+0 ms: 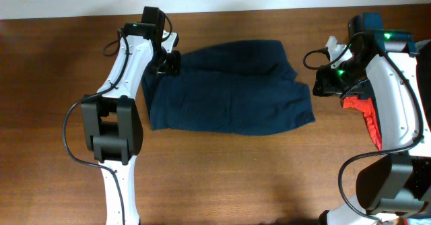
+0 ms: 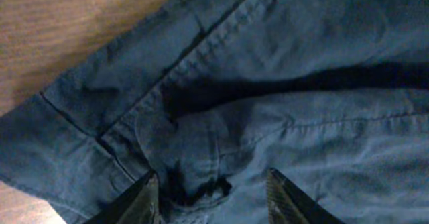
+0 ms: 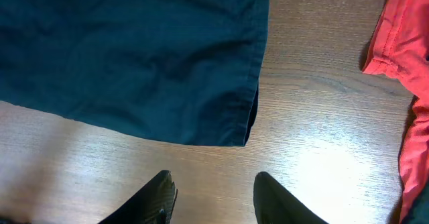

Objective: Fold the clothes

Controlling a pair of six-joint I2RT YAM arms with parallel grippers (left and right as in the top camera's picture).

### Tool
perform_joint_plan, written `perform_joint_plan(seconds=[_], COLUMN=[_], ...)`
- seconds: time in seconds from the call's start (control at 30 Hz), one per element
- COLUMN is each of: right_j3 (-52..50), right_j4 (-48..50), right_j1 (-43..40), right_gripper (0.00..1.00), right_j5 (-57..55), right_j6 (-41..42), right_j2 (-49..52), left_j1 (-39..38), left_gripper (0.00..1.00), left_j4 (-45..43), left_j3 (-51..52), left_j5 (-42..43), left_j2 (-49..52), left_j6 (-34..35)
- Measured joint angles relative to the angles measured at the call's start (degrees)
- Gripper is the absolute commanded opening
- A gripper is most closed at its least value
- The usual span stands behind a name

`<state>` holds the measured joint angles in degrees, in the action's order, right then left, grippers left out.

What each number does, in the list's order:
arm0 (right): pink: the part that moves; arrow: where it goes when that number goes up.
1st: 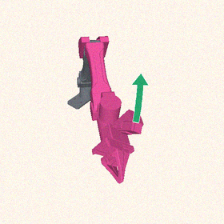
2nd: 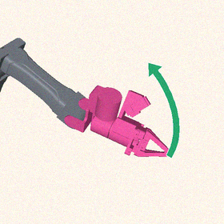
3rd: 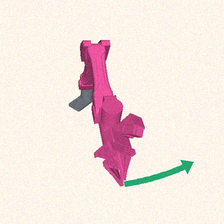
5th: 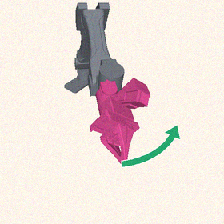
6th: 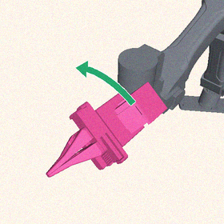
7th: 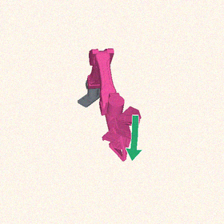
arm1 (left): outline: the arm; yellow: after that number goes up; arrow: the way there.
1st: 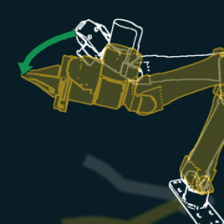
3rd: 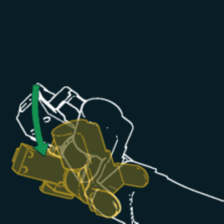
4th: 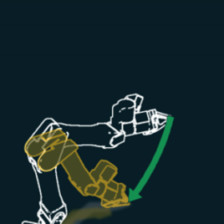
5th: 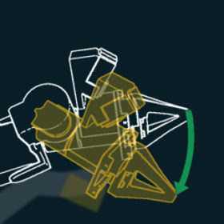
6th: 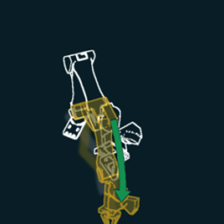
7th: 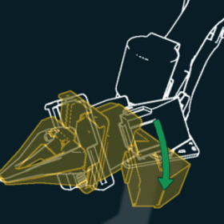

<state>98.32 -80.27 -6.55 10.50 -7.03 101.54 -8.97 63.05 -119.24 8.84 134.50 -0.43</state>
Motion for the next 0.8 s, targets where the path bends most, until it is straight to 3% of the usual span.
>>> perform_joint_plan(seconds=[0.13, 0.33, 0.57, 0.8], right_j3=[0.00, 0.00, 0.00, 0.00], right_j4=[0.00, 0.02, 1.03, 2.89], right_j1=[0.00, 0.00, 0.00, 0.00], right_gripper=[0.44, 0.45, 0.45, 0.45], right_j5=[0.00, -0.15, -0.15, -0.17], right_j6=[0.02, 0.02, 0.02, 1.29], right_j2=[0.00, 0.00, 0.00, 0.00], left_j1=[0.00, 0.00, 0.00, -0.31], left_gripper=[0.01, 0.00, 0.00, 0.00], left_j4=[2.80, 8.76, 16.52, 23.17], left_j3=[0.00, -0.02, -4.50, -5.05], left_j5=[0.33, 1.33, 10.36, 12.92], left_j2=[0.00, 0.00, -0.17, -5.68], left_j6=[-0.13, -0.04, -2.62, -3.28])
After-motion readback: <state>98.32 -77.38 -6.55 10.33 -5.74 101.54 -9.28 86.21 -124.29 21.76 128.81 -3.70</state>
